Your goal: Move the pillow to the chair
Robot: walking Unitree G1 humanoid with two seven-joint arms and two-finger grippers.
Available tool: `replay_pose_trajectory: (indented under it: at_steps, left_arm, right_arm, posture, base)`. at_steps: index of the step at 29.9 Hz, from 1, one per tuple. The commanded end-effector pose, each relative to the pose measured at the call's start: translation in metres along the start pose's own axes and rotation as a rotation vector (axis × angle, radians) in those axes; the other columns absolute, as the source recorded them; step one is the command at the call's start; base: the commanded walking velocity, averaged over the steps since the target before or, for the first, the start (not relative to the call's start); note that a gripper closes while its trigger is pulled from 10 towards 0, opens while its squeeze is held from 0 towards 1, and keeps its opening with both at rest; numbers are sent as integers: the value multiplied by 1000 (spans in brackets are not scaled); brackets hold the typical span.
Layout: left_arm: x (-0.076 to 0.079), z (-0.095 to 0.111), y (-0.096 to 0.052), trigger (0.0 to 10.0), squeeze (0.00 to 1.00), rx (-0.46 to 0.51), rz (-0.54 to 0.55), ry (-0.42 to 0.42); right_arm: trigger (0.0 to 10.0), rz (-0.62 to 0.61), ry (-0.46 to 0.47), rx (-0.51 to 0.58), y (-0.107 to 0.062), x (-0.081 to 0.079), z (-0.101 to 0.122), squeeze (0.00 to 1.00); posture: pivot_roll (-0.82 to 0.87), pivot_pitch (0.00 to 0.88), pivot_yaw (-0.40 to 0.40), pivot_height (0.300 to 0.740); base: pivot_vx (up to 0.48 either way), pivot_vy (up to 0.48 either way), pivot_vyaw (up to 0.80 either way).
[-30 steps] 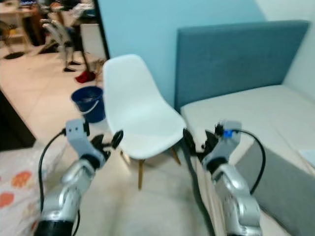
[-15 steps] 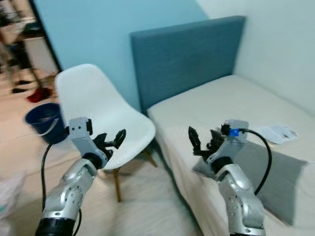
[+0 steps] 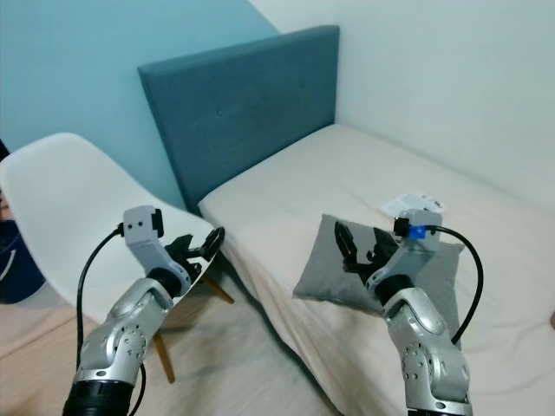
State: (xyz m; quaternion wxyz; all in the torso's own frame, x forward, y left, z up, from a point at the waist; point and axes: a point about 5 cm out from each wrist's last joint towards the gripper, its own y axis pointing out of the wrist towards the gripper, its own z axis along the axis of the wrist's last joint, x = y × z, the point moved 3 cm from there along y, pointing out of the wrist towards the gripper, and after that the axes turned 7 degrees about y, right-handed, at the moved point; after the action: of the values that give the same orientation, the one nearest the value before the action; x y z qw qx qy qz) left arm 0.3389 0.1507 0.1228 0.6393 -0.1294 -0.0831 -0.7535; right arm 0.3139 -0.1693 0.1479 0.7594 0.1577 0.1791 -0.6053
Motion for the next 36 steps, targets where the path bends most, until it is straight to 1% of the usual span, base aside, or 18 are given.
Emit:
replay_pose_trajectory:
  at_steps: [1, 12, 16, 23, 26, 35, 36]
  left_arm:
    - [0, -3, 0, 10000, 0, -12, 4, 10]
    - [0, -3, 0, 10000, 0, -8, 12, 20]
    - [0, -2, 1, 10000, 0, -6, 15, 20]
    - [-1, -1, 1, 10000, 0, -2, 19, 20]
    - [-2, -1, 1, 10000, 0, -2, 21, 20]
    - [-4, -2, 0, 10000, 0, 2, 28, 22]
    - [-4, -2, 0, 10000, 0, 5, 34, 23]
  right_arm:
    - [10000, -9, 14, -10, 0, 2, -2, 0]
    - [10000, -10, 11, -11, 0, 3, -1, 0]
    - [10000, -10, 11, -13, 0, 3, -1, 0]
    - [10000, -4, 12, 4, 1, 2, 2, 0]
    - [10000, -5, 12, -12, 1, 2, -1, 0]
    - [10000, -10, 15, -22, 1, 2, -4, 0]
    - [10000, -11, 15, -23, 1, 2, -4, 0]
  posture:
    - [-113, 22, 45, 740]
    - [-114, 27, 40, 740]
    - [-115, 28, 41, 740]
    - [-114, 29, 41, 740]
    - [-113, 26, 41, 740]
    - [-112, 12, 44, 740]
    - [-113, 12, 45, 740]
  base:
    - [0, 0, 0]
    - [0, 0, 0]
    - [0, 0, -800]
    - [0, 0, 0]
    - [0, 0, 0]
    - [0, 0, -800]
    - [0, 0, 0]
